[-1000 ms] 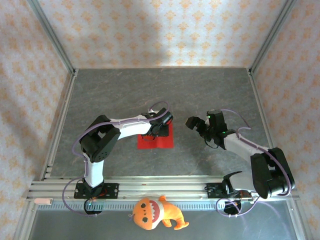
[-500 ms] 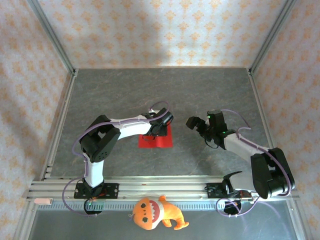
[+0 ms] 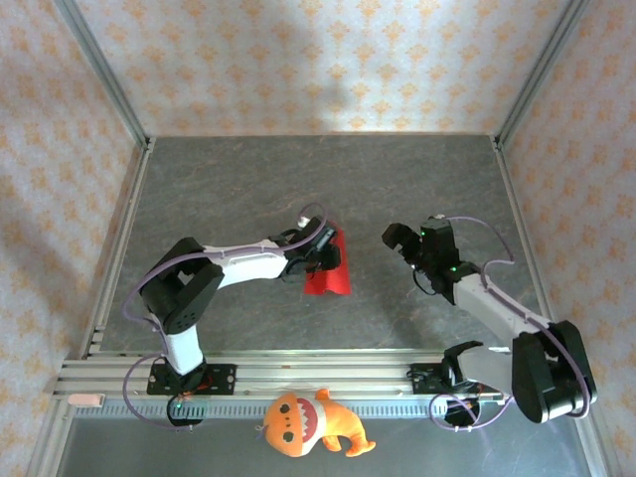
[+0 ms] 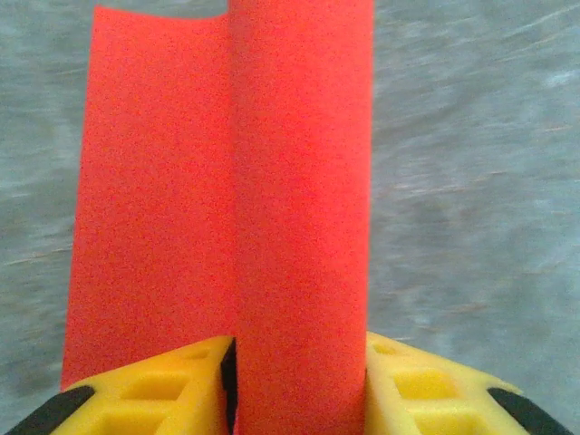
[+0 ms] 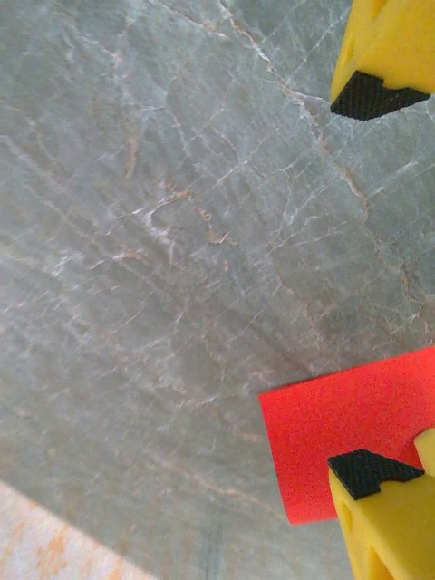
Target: Fold a paper plane with a square sheet of paper (pick it up from the middle)
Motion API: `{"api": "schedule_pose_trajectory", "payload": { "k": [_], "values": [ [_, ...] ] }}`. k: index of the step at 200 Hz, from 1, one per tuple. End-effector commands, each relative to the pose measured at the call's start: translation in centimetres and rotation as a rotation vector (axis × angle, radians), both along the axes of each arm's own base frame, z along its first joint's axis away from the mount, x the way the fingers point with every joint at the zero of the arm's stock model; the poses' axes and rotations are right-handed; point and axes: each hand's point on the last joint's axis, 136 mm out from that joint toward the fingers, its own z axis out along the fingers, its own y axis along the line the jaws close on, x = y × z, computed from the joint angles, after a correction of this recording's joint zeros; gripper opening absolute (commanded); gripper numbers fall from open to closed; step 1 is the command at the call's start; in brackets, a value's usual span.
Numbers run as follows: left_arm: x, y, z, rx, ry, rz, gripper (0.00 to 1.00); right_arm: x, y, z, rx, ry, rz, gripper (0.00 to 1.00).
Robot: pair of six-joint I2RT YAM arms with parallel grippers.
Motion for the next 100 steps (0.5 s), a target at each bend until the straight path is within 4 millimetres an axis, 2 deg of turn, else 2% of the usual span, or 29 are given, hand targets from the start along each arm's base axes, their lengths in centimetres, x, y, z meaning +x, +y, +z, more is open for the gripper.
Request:
{"api": "schedule_pose_trajectory", "payload": {
  "k": [1,26,53,80,100],
  "values": [
    [0.1,-3.9,4.6,-0.268,-0.066,-0.058,0.37,-0.1,-1.0,0.9,-0.012,-0.067,-0.023,0.95],
    [-0.6,-5.7,5.7,-0.408,-0.046,-0.115,0.37,-0.3,-1.1,2.5,0.033,-0.142,-0.027,0.93],
    [-1.5,-6.8,7.1,-0.553,-0.049,-0.155,0.36,-0.5,-0.6,3.7,0.083,-0.191,0.005,0.91],
    [-2.0,-6.5,7.8,-0.66,-0.044,-0.146,0.36,-0.6,1.2,4.4,0.152,-0.197,0.09,0.9],
    [-2.1,-5.7,6.7,-0.658,-0.023,-0.125,0.38,-0.6,2.3,4.3,0.193,-0.18,0.136,0.88]
  ]
}}
